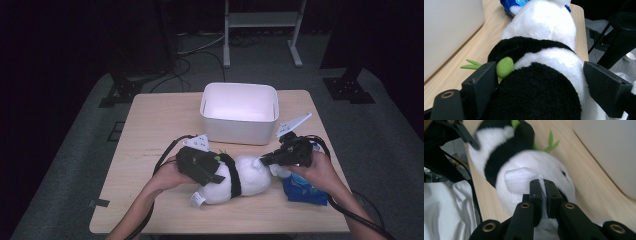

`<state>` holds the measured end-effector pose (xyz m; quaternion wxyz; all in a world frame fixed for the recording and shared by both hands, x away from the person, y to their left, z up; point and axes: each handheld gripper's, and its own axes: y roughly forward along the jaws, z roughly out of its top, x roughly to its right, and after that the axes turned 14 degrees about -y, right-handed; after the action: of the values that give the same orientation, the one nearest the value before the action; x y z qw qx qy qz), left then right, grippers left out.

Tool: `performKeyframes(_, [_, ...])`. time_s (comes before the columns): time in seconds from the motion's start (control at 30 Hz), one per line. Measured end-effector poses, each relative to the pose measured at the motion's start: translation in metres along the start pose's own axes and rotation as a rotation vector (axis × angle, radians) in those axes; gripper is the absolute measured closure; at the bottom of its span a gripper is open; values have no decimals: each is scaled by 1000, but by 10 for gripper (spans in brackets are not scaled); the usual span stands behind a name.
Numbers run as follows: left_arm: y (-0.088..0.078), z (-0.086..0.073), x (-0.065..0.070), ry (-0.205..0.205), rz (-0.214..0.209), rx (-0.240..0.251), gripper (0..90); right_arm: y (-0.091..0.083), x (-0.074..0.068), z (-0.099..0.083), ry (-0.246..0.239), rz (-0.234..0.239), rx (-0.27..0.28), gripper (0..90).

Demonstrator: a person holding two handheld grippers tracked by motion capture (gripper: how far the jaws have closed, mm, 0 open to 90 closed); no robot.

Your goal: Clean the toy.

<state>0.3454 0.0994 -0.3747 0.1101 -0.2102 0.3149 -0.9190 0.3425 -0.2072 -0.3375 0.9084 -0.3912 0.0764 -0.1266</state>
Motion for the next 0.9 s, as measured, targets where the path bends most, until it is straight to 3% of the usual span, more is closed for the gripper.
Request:
performKeyframes(0.27, [0,1,0,6,1,-8,134,30,-11,39,-83,56,-35,850])
performKeyframes(0.43, [0,1,0,8,-1,-11,133,46,-12,51,-124,77,-69,849])
performKeyframes(0.7, [-5,1,4,19,-17,21,125,50,-10,43,-105,67,-95,850])
performKeyframes(0.9, [-12,0,4,19,-13,46,122,47,-7,34,-78,61,-78,851])
